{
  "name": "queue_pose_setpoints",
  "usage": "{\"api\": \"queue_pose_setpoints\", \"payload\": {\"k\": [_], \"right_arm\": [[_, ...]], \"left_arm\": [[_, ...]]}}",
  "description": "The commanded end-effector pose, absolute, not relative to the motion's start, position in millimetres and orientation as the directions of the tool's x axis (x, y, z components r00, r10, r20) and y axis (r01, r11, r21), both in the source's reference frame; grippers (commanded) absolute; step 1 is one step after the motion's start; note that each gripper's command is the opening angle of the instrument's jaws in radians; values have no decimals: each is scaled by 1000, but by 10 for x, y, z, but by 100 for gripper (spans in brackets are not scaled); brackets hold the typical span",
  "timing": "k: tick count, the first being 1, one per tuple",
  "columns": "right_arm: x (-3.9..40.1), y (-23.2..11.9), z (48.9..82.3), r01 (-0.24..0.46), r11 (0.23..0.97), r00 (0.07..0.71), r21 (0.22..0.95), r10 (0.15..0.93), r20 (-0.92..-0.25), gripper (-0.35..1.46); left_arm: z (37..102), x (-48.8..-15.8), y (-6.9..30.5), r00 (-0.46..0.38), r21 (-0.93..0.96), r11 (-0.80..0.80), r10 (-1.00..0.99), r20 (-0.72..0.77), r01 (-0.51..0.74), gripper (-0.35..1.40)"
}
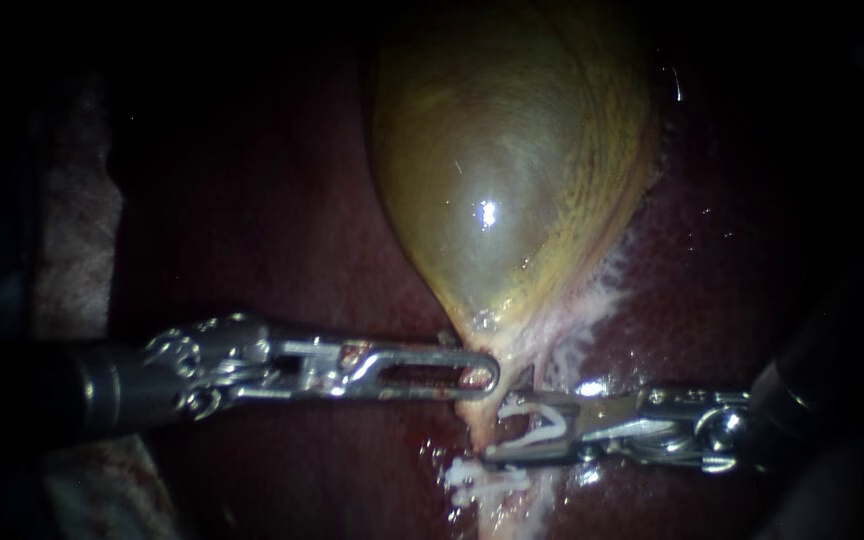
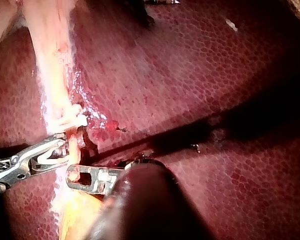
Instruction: Clipping third clip left tube
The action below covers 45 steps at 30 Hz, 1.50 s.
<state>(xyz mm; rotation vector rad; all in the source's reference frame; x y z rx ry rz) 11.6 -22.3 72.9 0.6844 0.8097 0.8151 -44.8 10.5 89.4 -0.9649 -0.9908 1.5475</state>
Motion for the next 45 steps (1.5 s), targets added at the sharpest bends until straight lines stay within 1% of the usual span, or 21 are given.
{"api": "queue_pose_setpoints", "payload": {"k": [1,23,33,37,45], "right_arm": [[119,-224,728,-354,511,433,783,832,-348,59],[154,-218,744,-345,503,430,792,835,-343,56],[162,-219,744,-344,488,426,803,843,-330,53],[158,-222,739,-348,464,418,814,854,-309,51],[163,-221,739,-350,463,417,814,855,-307,49]], "left_arm": [[894,-448,105,-163,-935,-145,982,-96,-323,-35],[891,-448,105,-162,-935,-144,982,-95,-323,-35],[891,-448,105,-162,-935,-144,982,-95,-323,-35],[891,-448,105,-163,-935,-144,982,-95,-323,-35],[891,-448,105,-163,-935,-144,982,-95,-323,-35]]}}
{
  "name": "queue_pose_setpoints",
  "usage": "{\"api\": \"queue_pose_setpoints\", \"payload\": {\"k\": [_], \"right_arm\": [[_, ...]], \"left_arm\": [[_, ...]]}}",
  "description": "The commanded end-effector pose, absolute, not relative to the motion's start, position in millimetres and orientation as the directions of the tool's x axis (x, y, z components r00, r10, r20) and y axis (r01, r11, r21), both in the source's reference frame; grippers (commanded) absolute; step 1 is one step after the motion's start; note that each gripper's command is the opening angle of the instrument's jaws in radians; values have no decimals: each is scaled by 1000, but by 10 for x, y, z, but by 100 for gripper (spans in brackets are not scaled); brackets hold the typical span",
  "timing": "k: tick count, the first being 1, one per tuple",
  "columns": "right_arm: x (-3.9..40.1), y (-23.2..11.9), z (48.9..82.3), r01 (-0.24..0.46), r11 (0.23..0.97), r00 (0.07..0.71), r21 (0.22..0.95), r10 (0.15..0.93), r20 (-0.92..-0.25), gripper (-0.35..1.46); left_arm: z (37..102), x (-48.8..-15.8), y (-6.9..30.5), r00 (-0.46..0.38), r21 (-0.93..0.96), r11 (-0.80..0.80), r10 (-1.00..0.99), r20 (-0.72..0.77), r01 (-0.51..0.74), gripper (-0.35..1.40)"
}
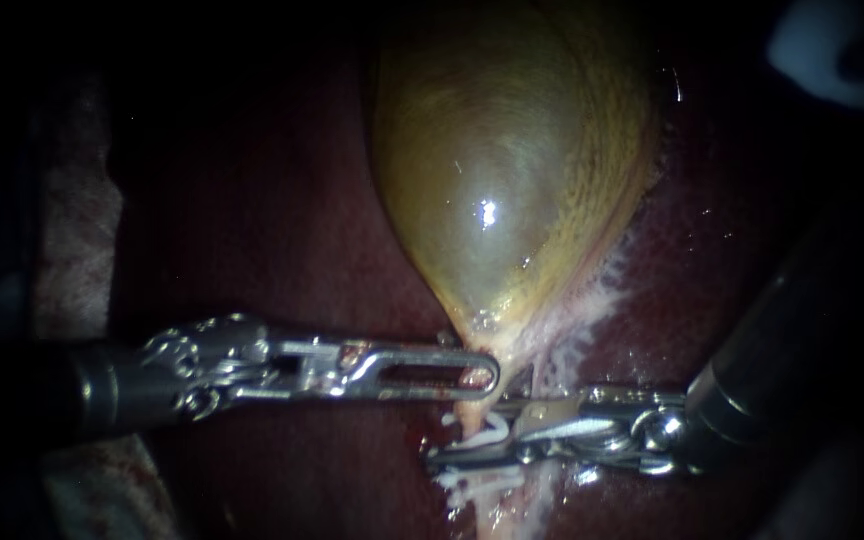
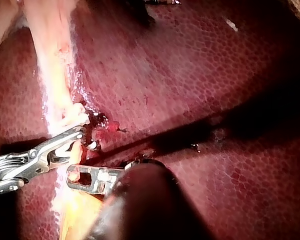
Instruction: Clipping third clip left tube
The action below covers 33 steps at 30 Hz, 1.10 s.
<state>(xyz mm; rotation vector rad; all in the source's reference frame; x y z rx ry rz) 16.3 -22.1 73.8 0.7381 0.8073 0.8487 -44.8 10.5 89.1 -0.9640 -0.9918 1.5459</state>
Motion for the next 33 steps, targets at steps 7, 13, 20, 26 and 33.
{"api": "queue_pose_setpoints", "payload": {"k": [7,13,20,26,33], "right_arm": [[165,-216,746,-353,457,414,816,859,-302,47],[166,-213,751,-353,458,414,816,858,-302,44],[162,-209,754,-362,433,405,826,871,-279,9],[157,-206,755,-372,406,395,835,883,-254,-28],[158,-204,756,-374,400,393,836,886,-248,-35]], "left_arm": [[891,-448,105,-163,-935,-144,982,-95,-323,-35],[891,-448,105,-163,-935,-144,982,-95,-323,-35],[891,-448,105,-163,-935,-144,982,-95,-323,-35],[891,-449,105,-162,-935,-144,982,-95,-323,-35],[891,-449,105,-162,-935,-144,982,-95,-324,-35]]}}
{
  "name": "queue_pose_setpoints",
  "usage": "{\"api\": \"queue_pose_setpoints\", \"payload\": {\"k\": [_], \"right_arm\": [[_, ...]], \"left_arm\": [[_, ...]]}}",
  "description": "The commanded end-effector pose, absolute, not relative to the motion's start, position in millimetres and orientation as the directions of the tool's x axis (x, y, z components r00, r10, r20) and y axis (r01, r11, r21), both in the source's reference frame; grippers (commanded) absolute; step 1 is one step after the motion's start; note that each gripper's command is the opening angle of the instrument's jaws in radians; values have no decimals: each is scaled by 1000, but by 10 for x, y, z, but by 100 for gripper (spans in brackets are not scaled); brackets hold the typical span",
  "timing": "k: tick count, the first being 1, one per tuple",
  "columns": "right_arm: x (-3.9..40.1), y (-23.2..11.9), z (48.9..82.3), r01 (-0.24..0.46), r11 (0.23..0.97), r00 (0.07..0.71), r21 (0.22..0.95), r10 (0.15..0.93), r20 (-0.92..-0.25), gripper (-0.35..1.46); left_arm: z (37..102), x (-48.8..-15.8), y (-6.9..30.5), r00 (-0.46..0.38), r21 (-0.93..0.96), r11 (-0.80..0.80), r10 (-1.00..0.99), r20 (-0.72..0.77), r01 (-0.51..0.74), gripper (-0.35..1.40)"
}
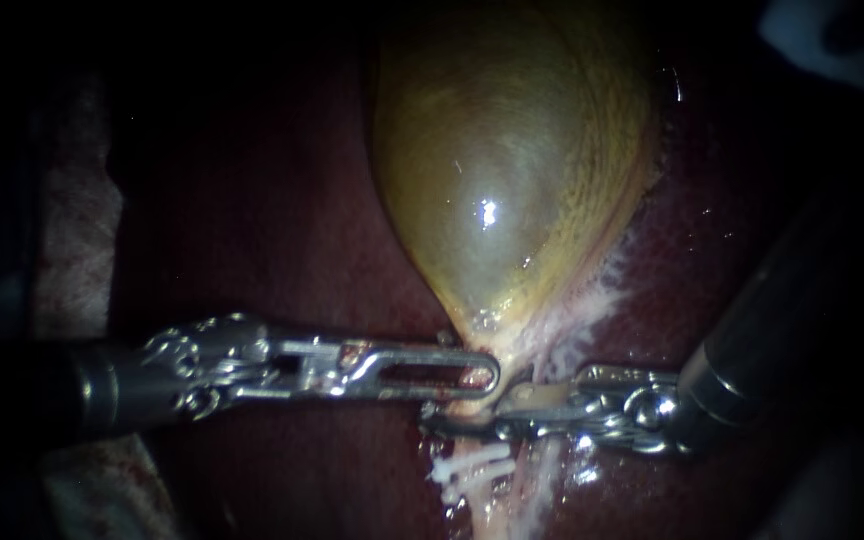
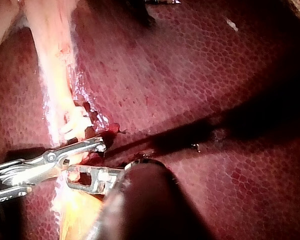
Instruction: Clipping third clip left tube
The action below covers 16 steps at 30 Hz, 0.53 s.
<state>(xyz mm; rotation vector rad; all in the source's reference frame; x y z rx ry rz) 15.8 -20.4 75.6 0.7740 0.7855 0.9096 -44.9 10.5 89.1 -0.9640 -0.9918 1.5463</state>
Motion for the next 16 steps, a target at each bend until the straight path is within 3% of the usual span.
{"api": "queue_pose_setpoints", "payload": {"k": [1,16], "right_arm": [[158,-204,756,-374,400,393,836,886,-248,-35],[158,-204,755,-374,400,393,837,886,-248,-35]], "left_arm": [[891,-449,105,-162,-935,-144,982,-95,-324,-35],[891,-449,105,-162,-935,-144,982,-95,-324,-35]]}}
